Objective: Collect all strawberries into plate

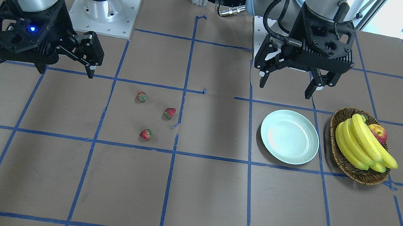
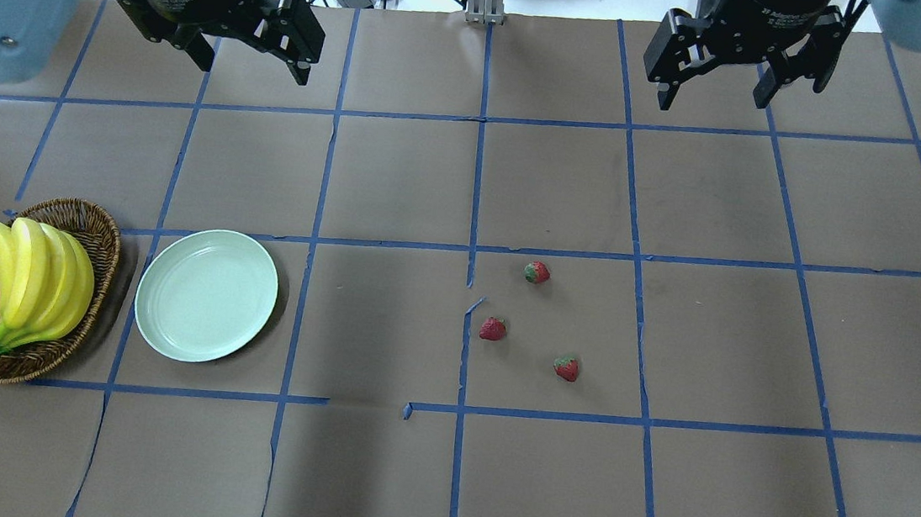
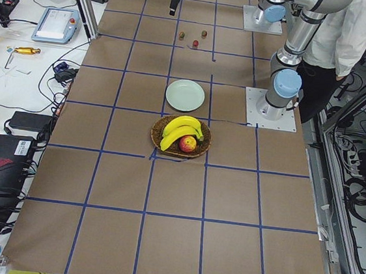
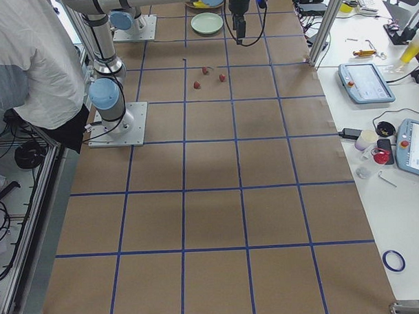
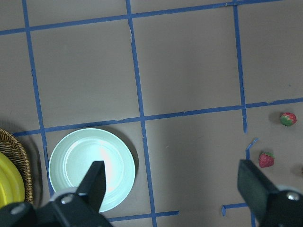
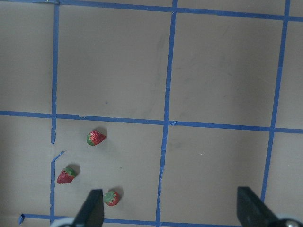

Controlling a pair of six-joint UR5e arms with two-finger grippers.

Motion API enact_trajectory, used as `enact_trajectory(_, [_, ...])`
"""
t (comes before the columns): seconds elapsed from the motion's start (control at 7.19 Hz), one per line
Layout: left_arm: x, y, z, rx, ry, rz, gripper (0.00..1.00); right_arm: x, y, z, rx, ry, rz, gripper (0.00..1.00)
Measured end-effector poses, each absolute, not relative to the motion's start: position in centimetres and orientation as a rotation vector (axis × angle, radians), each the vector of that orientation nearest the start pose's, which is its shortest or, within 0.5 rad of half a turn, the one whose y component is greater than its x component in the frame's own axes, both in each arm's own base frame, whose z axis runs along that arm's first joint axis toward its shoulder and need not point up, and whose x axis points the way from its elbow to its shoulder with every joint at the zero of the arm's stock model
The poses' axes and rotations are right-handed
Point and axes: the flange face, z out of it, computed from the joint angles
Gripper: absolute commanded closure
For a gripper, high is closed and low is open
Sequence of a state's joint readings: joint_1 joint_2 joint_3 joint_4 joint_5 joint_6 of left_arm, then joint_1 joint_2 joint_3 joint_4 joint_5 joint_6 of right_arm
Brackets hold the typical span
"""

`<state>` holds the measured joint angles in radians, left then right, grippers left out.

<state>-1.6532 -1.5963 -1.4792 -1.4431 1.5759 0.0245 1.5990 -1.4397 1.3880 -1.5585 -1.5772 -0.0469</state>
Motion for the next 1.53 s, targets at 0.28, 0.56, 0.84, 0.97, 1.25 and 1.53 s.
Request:
enact_trajectory(0.28, [-17.5, -50.6, 53.4, 0.168, 3.121, -0.301, 0.00, 14.7, -54.5, 50.8, -0.123, 3.151, -0.062, 0.00])
enact_trajectory(0.56, [-17.5, -50.4, 53.3, 0.169, 3.123, -0.289, 0.00, 14.7, -54.4, 51.0, -0.119, 3.155, -0.069, 0.00])
enact_trajectory(0.84, [-17.4, -50.1, 52.9, 0.170, 3.124, -0.251, 0.00, 14.7, -54.3, 51.1, -0.116, 3.156, -0.070, 0.00])
enact_trajectory(0.97, [-17.4, -50.1, 52.7, 0.170, 3.124, -0.237, 0.00, 14.7, -54.3, 51.1, -0.113, 3.154, -0.071, 0.00])
enact_trajectory(1.25, [-17.4, -50.1, 52.2, 0.172, 3.124, -0.220, 0.00, 14.7, -54.2, 50.7, -0.125, 3.156, -0.058, 0.00])
enact_trajectory(1.53, [-17.4, -50.1, 52.2, 0.172, 3.124, -0.220, 0.00, 15.7, -54.3, 46.8, -0.152, 3.150, -0.002, 0.00])
